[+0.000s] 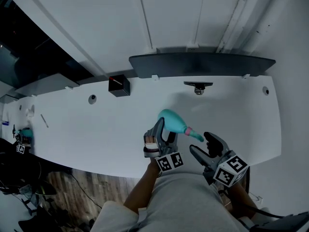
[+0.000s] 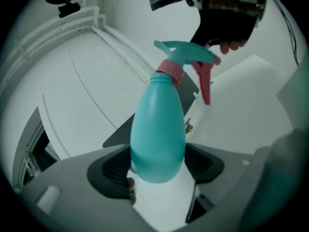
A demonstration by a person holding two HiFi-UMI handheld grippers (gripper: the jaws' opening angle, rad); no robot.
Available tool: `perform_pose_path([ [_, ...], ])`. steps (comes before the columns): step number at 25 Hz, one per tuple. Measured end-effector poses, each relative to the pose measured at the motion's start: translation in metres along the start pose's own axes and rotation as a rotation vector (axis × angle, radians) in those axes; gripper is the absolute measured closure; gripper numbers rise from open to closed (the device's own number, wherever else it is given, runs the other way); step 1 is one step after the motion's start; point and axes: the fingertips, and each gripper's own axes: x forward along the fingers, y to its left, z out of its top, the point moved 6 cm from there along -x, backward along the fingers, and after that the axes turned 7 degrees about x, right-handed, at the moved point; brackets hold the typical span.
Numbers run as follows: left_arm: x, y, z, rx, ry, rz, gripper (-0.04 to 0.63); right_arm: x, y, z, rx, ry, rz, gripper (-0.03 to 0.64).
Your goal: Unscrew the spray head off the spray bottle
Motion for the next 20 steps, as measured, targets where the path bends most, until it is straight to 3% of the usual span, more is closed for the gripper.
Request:
perform_pose_path([
  [4,-0.002,-0.005,0.004,0.026,-0.024,-0.016,0.252,0.005,0.001,-0.011,-0.485,0.104,-0.13,0.236],
  [5,-0.003,-0.005,0.004,0.029,-0.027,-0.018,0.252,0.007,0.001,-0.012,-0.561,0.123,-0.144,0.237],
  [7,-0.004,-0.005,0.005,0.033,-0.029,-0.02,0.252,0.01,0.0,-0.013,-0.606,0.146,-0.153,0.262],
  [9,-0.005,-0.005,0.005,0.039,-0.029,-0.021,0.252,0.011,-0.002,-0.012,-0.601,0.15,-0.168,0.331],
  [11,-0.005,-0.005,0.004,0.048,-0.024,-0.022,0.252,0.012,-0.003,-0.009,-0.626,0.154,-0.191,0.484],
  [12,-0.005,-0.005,0.003,0.05,-0.02,-0.022,0.252,0.012,-0.002,-0.009,-0.662,0.162,-0.195,0.506],
  [16,-0.005,-0.002,-0.002,0.025,0.0,-0.02,0.252,0.009,0.006,-0.01,-0.829,0.163,-0.166,0.523],
  [20,-0.004,0.005,-0.009,-0.008,0.025,-0.007,0.253,-0.003,0.012,-0.004,-0.878,0.118,-0.135,0.534],
])
